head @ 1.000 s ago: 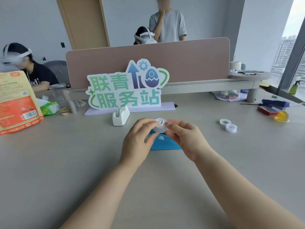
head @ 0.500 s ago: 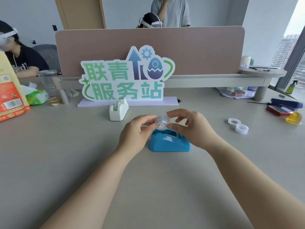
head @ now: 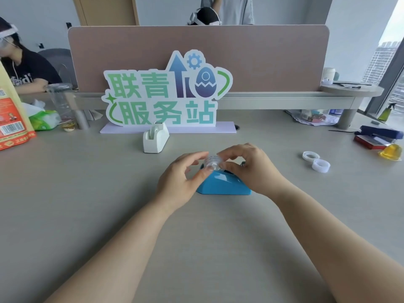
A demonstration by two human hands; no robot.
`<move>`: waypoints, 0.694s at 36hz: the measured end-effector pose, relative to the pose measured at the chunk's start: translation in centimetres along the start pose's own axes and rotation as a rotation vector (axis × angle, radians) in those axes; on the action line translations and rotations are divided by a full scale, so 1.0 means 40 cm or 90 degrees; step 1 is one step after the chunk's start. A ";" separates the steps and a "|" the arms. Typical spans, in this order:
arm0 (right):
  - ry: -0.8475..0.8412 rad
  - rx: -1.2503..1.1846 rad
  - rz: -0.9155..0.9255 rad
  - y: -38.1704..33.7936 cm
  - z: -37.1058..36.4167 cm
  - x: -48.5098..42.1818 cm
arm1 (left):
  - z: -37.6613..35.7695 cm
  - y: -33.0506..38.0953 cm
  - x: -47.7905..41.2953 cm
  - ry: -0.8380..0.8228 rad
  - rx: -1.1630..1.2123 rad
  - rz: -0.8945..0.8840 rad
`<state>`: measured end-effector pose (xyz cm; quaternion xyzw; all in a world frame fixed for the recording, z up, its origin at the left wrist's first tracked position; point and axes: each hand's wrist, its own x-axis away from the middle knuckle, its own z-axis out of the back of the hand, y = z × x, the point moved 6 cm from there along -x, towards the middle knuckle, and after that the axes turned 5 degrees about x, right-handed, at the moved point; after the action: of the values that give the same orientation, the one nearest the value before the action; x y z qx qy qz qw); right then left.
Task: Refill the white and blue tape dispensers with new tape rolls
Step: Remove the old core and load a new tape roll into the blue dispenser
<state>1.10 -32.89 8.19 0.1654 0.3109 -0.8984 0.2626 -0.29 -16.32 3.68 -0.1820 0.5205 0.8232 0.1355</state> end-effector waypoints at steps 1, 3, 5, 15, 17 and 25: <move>0.001 0.008 0.002 0.003 0.000 0.000 | -0.005 -0.003 0.001 -0.014 0.002 0.007; 0.001 0.030 0.010 0.008 -0.002 0.001 | -0.015 -0.010 0.003 -0.038 -0.010 0.014; 0.001 0.046 0.024 0.008 -0.007 0.001 | -0.023 -0.016 0.003 -0.055 -0.025 0.019; 0.029 0.142 0.080 -0.003 -0.006 -0.003 | -0.023 -0.026 -0.004 -0.055 -0.042 0.012; 0.033 0.161 0.087 -0.002 -0.004 -0.002 | -0.022 -0.027 -0.005 -0.055 -0.040 0.016; 0.074 0.159 0.089 0.017 -0.007 0.010 | -0.021 -0.031 -0.008 -0.058 -0.032 0.034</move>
<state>1.20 -33.32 7.44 0.2698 0.1990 -0.8986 0.2831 0.62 -16.55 2.50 -0.1336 0.4978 0.8467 0.1322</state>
